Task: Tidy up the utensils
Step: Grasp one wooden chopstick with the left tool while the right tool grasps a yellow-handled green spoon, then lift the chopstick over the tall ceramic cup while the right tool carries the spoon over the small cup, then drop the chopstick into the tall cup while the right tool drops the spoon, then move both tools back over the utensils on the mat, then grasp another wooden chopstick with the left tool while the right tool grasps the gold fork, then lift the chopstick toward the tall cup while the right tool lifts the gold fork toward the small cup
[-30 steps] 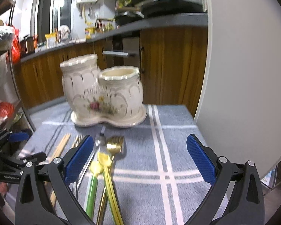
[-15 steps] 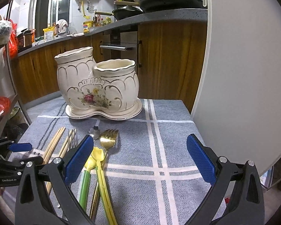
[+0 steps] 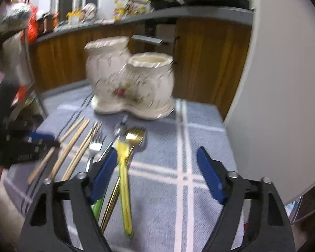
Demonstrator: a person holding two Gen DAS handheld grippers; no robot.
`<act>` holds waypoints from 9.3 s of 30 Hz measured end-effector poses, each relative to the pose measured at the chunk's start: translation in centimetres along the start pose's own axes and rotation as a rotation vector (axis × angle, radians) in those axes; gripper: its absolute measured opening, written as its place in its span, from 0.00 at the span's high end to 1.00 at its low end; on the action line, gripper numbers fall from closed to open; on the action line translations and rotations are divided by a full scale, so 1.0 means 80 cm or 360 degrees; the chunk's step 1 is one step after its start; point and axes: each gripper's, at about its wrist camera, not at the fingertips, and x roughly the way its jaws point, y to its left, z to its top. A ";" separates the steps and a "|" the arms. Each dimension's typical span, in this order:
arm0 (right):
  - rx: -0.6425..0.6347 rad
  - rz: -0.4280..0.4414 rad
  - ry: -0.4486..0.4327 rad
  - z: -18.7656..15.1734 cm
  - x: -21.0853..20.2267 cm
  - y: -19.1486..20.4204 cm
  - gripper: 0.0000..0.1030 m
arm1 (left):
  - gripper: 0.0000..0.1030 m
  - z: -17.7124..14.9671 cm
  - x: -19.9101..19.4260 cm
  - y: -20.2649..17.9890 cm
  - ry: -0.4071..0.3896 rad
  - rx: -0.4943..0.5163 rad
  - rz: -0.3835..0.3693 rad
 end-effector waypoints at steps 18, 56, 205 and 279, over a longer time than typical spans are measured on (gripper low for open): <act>-0.0099 0.0187 0.0257 0.000 0.059 0.040 0.76 | 0.79 -0.004 0.002 -0.002 -0.0036 0.0045 0.0016; 0.0114 0.0229 -0.0505 0.089 -0.033 0.008 0.92 | 0.93 0.007 -0.128 0.020 -0.0689 0.0139 -0.0240; 0.0338 -0.0026 -0.0292 0.020 0.025 -0.024 0.04 | 0.49 -0.001 0.003 -0.010 -0.0121 -0.0056 0.0157; 0.0115 0.0193 0.0152 0.012 0.075 0.007 0.99 | 0.95 -0.011 -0.033 -0.002 -0.0345 0.0000 -0.0131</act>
